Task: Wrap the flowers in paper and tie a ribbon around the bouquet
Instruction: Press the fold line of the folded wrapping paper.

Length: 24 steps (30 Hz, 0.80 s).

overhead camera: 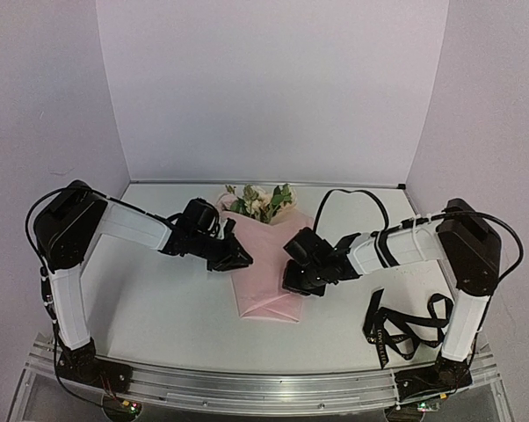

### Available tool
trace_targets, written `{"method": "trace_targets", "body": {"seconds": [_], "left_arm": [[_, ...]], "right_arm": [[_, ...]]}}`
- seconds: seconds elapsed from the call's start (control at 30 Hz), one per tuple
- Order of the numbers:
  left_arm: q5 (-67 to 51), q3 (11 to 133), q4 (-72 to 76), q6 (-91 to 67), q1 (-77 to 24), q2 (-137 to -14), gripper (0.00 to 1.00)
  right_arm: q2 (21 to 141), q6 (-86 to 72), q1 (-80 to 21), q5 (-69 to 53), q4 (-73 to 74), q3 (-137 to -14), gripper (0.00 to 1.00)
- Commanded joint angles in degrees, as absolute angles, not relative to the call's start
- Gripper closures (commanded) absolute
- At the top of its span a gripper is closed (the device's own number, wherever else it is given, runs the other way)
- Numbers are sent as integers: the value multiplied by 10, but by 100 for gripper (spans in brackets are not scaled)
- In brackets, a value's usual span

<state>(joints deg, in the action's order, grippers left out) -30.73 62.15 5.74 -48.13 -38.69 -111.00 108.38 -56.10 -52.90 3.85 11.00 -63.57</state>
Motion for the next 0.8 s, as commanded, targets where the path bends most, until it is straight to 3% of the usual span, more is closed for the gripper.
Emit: {"method": "trace_targets", "body": {"seconds": [0.0, 0.3, 0.57, 0.77], "left_arm": [[-323, 610, 83, -499, -392, -1130, 83], [-340, 604, 86, -493, -395, -1168, 81], [-353, 594, 67, -461, -414, -1092, 67], [-374, 584, 52, -441, -453, -1105, 77]], "right_arm": [[1053, -545, -519, 60, 122, -632, 100], [1083, -544, -511, 51, 128, -633, 100], [1101, -550, -506, 35, 130, -632, 100], [1099, -556, -506, 40, 129, -631, 100]]}}
